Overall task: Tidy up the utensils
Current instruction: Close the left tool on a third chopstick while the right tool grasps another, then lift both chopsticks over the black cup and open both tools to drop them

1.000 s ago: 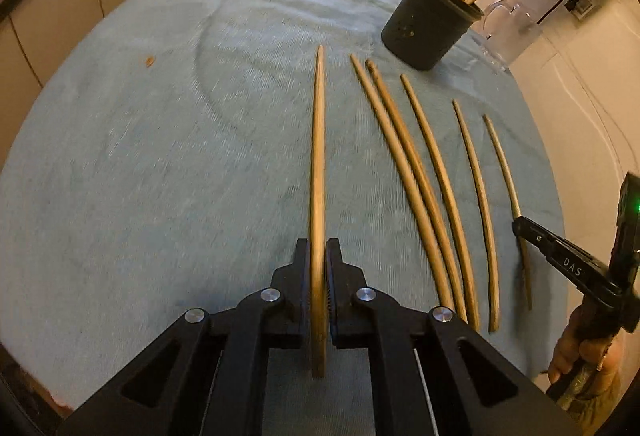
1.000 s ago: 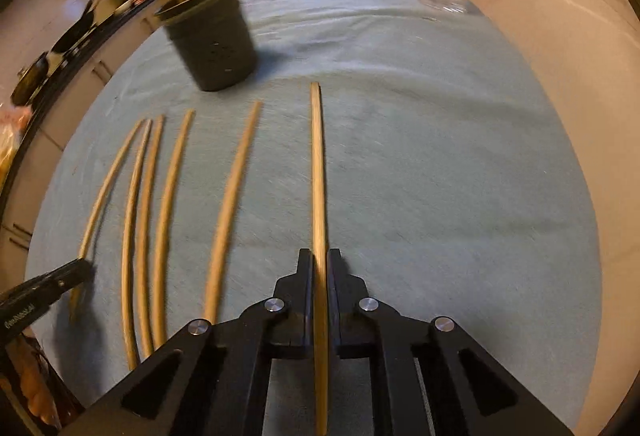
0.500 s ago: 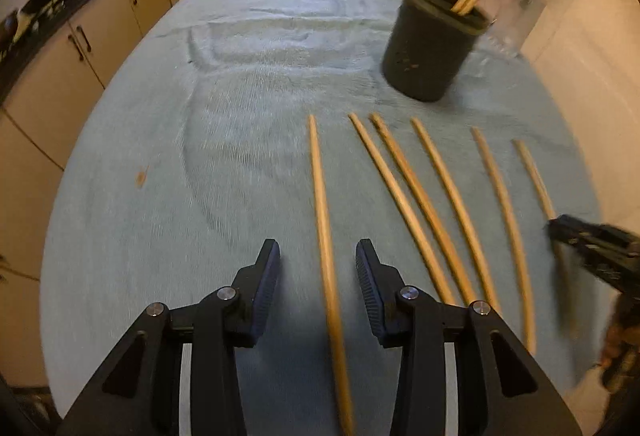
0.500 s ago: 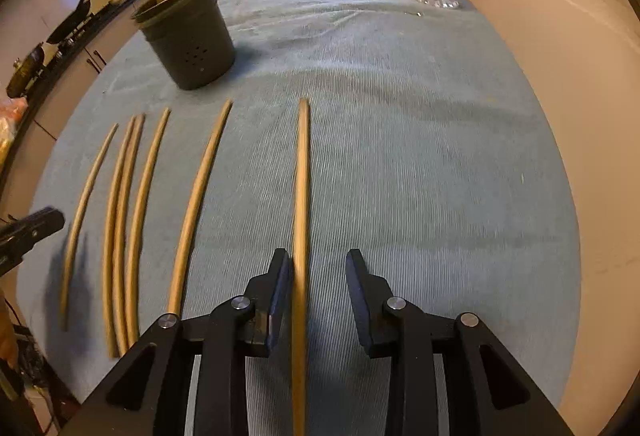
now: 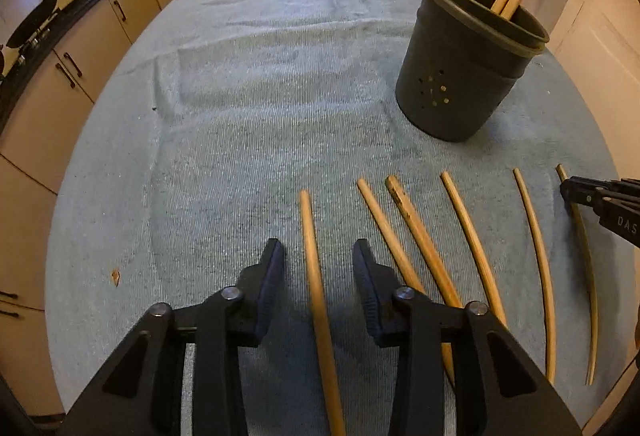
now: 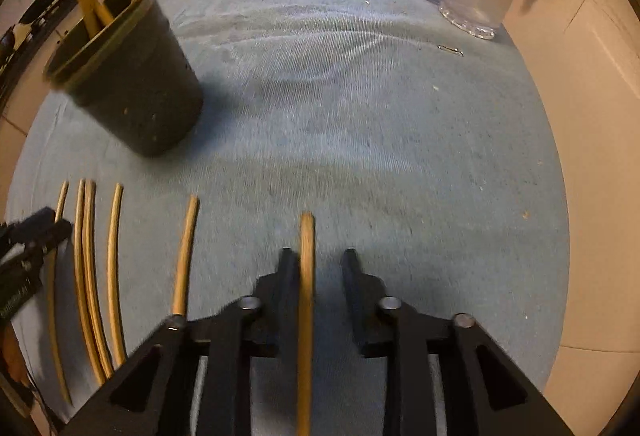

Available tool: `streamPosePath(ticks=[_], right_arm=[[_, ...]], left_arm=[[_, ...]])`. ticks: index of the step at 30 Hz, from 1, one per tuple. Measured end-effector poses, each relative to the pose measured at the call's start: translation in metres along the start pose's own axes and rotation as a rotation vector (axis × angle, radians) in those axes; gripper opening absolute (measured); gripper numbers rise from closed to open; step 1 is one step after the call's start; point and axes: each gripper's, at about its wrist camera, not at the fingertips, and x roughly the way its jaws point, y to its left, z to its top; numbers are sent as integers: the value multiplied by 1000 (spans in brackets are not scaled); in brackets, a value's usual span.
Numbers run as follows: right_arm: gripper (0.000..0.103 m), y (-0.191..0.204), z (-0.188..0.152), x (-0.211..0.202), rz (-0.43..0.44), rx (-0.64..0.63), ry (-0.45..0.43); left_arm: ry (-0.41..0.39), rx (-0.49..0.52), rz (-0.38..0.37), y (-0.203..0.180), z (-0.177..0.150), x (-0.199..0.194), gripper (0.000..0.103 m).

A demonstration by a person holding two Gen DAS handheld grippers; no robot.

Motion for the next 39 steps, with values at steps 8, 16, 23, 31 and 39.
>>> streamPosePath(ticks=[8,16,23,31,39], right_arm=[[7,-18,-15,-44,120,79,-159],[7,-27,-64,-148,129,70,-456],[7,-27,-126,-200,105,48,-597],[7,-28,-157,-228,112,49,-678],[7,-21,-148,-245,147,55,-734]], left_arm=[[-150,-41,-58,3,-11,-67,5],[-430,-55,-82,0,-41,-176,6],[-565,0,-4,-15,-96,-226,6],[-589,2,-58,-13,-124,-258,6],[-631,-32,-126,-7,-113,-279,6]])
